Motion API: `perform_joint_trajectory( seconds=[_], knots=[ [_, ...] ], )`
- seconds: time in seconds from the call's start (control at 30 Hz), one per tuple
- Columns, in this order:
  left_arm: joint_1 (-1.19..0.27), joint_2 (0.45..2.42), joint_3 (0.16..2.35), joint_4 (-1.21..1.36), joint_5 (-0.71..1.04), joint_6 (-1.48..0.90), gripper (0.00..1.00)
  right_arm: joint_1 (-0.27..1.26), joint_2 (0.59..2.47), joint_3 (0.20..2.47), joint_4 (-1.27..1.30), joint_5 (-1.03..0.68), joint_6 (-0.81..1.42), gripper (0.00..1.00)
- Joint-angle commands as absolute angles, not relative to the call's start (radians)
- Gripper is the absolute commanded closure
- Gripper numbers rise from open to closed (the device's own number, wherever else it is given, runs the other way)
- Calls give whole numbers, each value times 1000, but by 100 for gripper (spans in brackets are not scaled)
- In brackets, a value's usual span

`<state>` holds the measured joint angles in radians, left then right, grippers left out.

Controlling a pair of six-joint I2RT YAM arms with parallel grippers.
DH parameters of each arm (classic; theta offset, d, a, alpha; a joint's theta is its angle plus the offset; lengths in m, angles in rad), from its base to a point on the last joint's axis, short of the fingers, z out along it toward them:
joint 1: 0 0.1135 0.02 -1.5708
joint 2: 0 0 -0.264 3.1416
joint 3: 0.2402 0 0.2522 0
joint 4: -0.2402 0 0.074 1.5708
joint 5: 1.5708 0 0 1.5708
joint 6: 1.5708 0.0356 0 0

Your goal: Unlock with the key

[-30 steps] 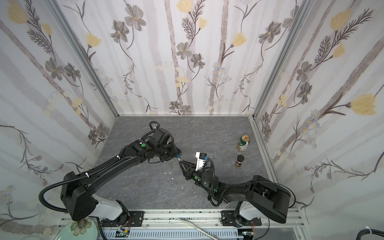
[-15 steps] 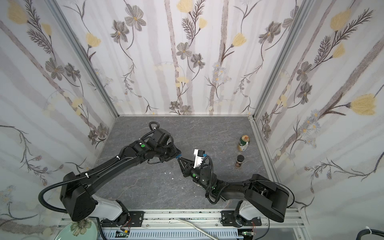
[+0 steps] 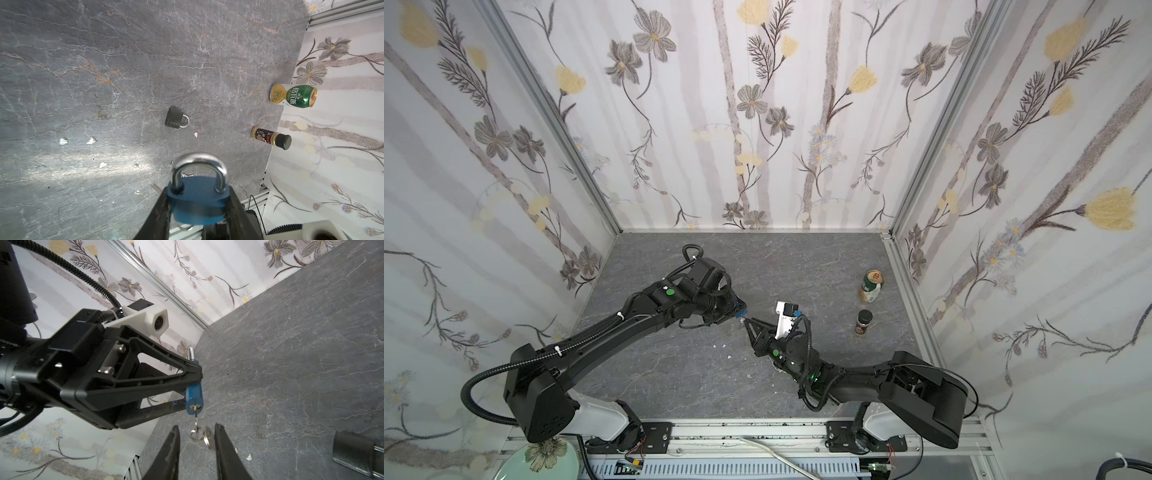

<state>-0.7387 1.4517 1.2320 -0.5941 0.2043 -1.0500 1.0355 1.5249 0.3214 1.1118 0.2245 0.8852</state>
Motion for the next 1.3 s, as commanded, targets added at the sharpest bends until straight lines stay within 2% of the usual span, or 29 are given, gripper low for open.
perform_joint_trajectory(
  seconds=[0.0,0.3,0.43,0.57,0.67,1.27],
  knots=[
    [-738,1447,1233,-566,207,-1049,100,1039,1528,318,1110,244,900,70],
    [-742,1436,1229,-560,216,-1052,100,1035,1586,365,1134,211,890,75],
    [-745,1433,1225,-556,222,-1055,100,1025,1590,377,1134,201,885,83],
    [-747,1429,1218,-538,234,-1063,100,1012,1590,376,1145,192,888,96],
    [-749,1429,1211,-518,249,-1073,100,1000,1591,382,1147,177,888,100],
    [-756,1377,1144,-348,290,-1089,100,960,1640,359,1281,82,992,100]
  ],
)
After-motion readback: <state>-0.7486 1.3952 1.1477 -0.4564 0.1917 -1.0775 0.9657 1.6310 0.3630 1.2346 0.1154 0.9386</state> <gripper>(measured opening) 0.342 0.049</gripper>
